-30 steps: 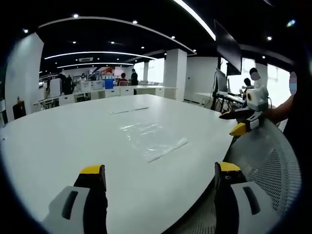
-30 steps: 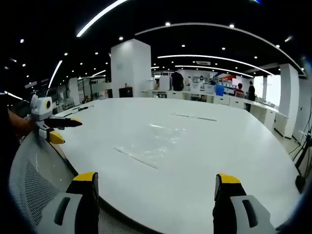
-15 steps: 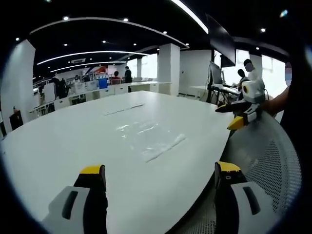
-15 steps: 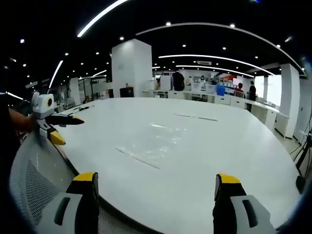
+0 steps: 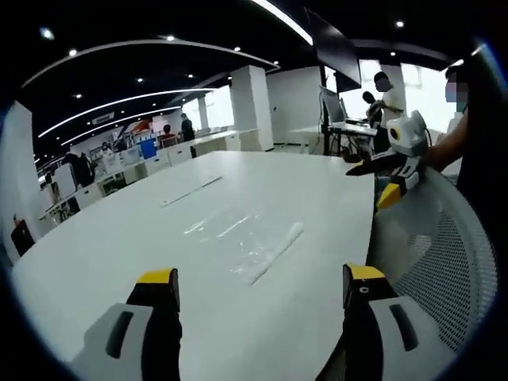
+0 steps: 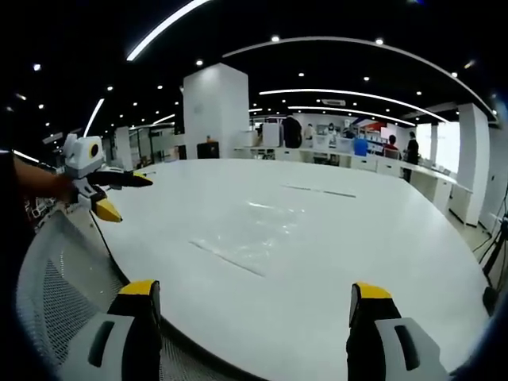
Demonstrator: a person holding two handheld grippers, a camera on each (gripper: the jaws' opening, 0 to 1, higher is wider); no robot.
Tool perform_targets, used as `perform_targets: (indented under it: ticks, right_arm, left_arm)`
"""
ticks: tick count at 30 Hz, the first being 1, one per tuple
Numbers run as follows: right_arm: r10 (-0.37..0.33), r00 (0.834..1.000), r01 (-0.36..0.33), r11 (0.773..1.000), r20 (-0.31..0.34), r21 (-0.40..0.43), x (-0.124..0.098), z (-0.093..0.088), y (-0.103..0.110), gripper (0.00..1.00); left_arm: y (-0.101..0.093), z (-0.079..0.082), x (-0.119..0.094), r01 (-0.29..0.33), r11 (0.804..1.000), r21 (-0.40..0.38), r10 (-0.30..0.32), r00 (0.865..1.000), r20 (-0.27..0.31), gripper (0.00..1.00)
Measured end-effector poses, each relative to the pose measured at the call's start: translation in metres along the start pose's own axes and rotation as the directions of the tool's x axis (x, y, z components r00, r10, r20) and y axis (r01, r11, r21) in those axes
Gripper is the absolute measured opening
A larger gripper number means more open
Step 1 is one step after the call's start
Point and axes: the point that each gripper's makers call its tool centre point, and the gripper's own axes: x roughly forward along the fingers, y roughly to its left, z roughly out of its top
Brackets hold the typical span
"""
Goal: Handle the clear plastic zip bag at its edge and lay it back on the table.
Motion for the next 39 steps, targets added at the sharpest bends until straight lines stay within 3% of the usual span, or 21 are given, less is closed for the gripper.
perform_targets:
  ticks: [20, 39]
  right_arm:
    - [0.001, 1.0, -0.001, 1.0, 0.01, -0.014, 0.0, 0.001, -0.001, 1.0]
    - [-0.001, 1.0, 0.001, 1.0, 0.005, -0.01, 0.0, -0.001, -0.002, 1.0]
  left_arm:
    - [0.011, 0.012, 0.034, 0.107, 0.98, 0.168, -0.097, 0.993, -0.067, 0.74]
    - [0.013, 0.009, 0.058, 0.186, 0.954, 0.235, -0.16, 0.979, -0.125, 0.69]
